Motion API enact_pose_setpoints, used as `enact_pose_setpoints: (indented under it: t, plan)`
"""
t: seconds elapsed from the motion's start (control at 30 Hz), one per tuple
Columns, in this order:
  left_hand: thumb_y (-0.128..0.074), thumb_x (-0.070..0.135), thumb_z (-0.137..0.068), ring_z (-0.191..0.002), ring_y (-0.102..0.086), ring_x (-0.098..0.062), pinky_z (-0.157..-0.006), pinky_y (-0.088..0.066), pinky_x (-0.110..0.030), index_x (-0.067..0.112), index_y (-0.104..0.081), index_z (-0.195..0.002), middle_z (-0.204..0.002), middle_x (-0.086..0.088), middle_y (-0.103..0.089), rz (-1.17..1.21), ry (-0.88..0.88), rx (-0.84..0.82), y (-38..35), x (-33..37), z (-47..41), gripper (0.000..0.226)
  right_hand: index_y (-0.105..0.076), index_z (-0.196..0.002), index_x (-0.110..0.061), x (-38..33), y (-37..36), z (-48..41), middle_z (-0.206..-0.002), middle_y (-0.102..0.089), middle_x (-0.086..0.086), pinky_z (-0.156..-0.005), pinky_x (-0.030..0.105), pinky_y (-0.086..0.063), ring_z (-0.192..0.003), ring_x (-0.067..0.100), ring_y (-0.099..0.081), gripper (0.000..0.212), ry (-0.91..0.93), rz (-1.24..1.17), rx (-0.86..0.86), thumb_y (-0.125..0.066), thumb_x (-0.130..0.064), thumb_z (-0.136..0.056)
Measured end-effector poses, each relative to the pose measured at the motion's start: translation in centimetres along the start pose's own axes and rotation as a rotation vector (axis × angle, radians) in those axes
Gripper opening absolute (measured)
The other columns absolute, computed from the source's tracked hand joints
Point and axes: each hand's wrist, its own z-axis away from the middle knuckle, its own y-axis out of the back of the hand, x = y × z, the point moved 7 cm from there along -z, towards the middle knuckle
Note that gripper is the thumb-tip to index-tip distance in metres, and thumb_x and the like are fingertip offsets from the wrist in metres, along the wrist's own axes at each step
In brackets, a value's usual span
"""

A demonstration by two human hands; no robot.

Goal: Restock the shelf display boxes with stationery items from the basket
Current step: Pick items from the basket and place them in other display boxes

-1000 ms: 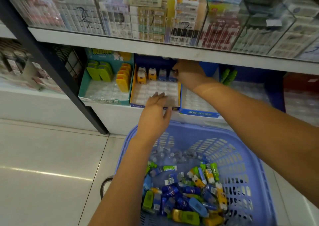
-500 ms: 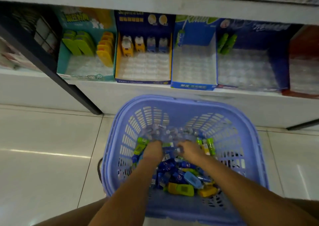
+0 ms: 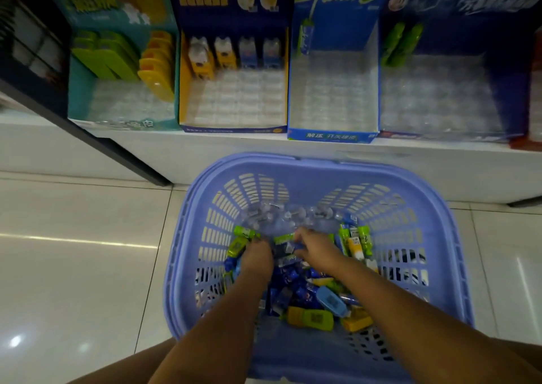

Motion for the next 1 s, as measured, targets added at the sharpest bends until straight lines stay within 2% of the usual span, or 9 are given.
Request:
enact_pose_setpoints:
  t: [0.07,0.17,0.3,0.4,0.5,0.6,0.73,0.83,1.0]
  plan:
    - [-0.042,0.009,-0.099,-0.102,-0.059,-0.026,-0.09,-0.048,-0.036,0.007,-0.062,-0.104,-0.109,-0.014,-0.063,0.106,0.006,-0.019,0.5,0.0,0.5,0.021,-0.046,-0.131,-0.022,0.2,1.6,1.2,-0.122,-0.052,0.009,-0.07,0.035,-0.048,-0.092,0.032,-0.06,0.034,-0.023,-0.247,0.017,-0.047,-0.019,-0.098]
    - [-0.052,0.015,-0.096,-0.069,-0.045,-0.028,-0.07,-0.042,-0.041,0.015,-0.043,-0.062,-0.063,-0.009,-0.044,0.644,-0.005,0.027,3.2,-0.2,1.0,0.035,-0.058,-0.111,-0.028,-0.5,4.6,3.3,-0.074,-0.056,-0.011,-0.051,0.029,-0.036,-0.053,0.019,-0.045,0.024,-0.03,-0.559,0.095,-0.043,-0.015,-0.099]
    - [-0.06,0.016,-0.092,-0.064,-0.05,-0.019,-0.057,-0.049,-0.028,0.008,-0.052,-0.077,-0.069,-0.007,-0.049,1.266,-0.047,-0.003,8.4,-0.6,3.4,0.018,-0.058,-0.089,-0.03,-4.2,9.0,6.2,-0.067,-0.051,-0.018,-0.053,0.014,-0.034,-0.058,0.001,-0.042,0.018,0.074,-0.72,0.251,-0.045,-0.024,-0.099]
    - [-0.06,0.017,-0.091,-0.059,-0.058,-0.017,-0.048,-0.049,-0.022,0.01,-0.06,-0.083,-0.069,-0.005,-0.065,1.595,-0.154,0.012,12.7,-1.4,6.8,0.011,-0.052,-0.12,-0.031,-8.7,11.7,8.2,-0.082,-0.048,-0.007,-0.051,0.015,-0.037,-0.053,0.003,-0.04,0.026,0.207,-0.825,0.275,-0.048,-0.018,-0.098]
    - [-0.056,0.019,-0.093,-0.057,-0.062,-0.014,-0.055,-0.051,-0.026,0.012,-0.065,-0.088,-0.074,-0.004,-0.072,1.711,-0.271,0.075,17.0,-2.5,10.2,0.012,-0.059,-0.118,-0.023,-13.1,14.3,10.2,-0.081,-0.053,-0.003,-0.048,0.017,-0.035,-0.059,0.007,-0.043,0.03,0.363,-0.978,0.232,-0.045,-0.006,-0.098]
    - [-0.052,0.023,-0.096,-0.052,-0.05,-0.011,-0.043,-0.039,-0.019,0.016,-0.066,-0.087,-0.065,0.0,-0.065,1.749,-0.355,0.197,20.8,-3.7,13.1,0.018,-0.061,-0.106,-0.021,-16.3,16.4,11.2,-0.098,-0.057,0.001,-0.048,0.016,-0.032,-0.061,0.01,-0.044,0.031,0.454,-1.103,0.177,-0.042,0.001,-0.096]
    - [-0.052,0.038,-0.095,-0.043,-0.039,-0.007,-0.039,-0.025,-0.019,0.013,-0.066,-0.084,-0.062,0.0,-0.056,1.802,-0.415,0.365,23.7,-5.3,15.8,0.03,-0.056,-0.101,-0.022,-18.7,18.7,10.7,-0.09,-0.047,0.003,-0.049,0.017,-0.03,-0.063,0.013,-0.038,0.023,0.485,-0.997,0.263,-0.042,-0.004,-0.098]
    - [-0.054,0.041,-0.094,-0.04,-0.035,-0.007,-0.038,-0.026,-0.018,0.013,-0.064,-0.078,-0.06,0.001,-0.055,1.849,-0.371,0.425,24.3,-6.3,16.4,0.033,-0.061,-0.094,-0.028,-19.6,20.2,9.9,-0.089,-0.056,-0.013,-0.052,0.018,-0.036,-0.063,0.012,-0.04,0.021,0.481,-0.952,0.331,-0.041,-0.029,-0.101]
    - [-0.046,0.024,-0.097,-0.038,-0.039,-0.009,-0.036,-0.023,-0.02,0.008,-0.058,-0.071,-0.06,-0.005,-0.056,1.959,-0.214,0.395,24.1,-7.6,15.9,0.033,-0.069,-0.093,-0.017,-20.7,23.3,7.4,-0.091,-0.067,-0.001,-0.06,0.019,-0.046,-0.072,0.011,-0.058,0.023,0.413,-1.276,0.318,-0.049,-0.007,-0.095]
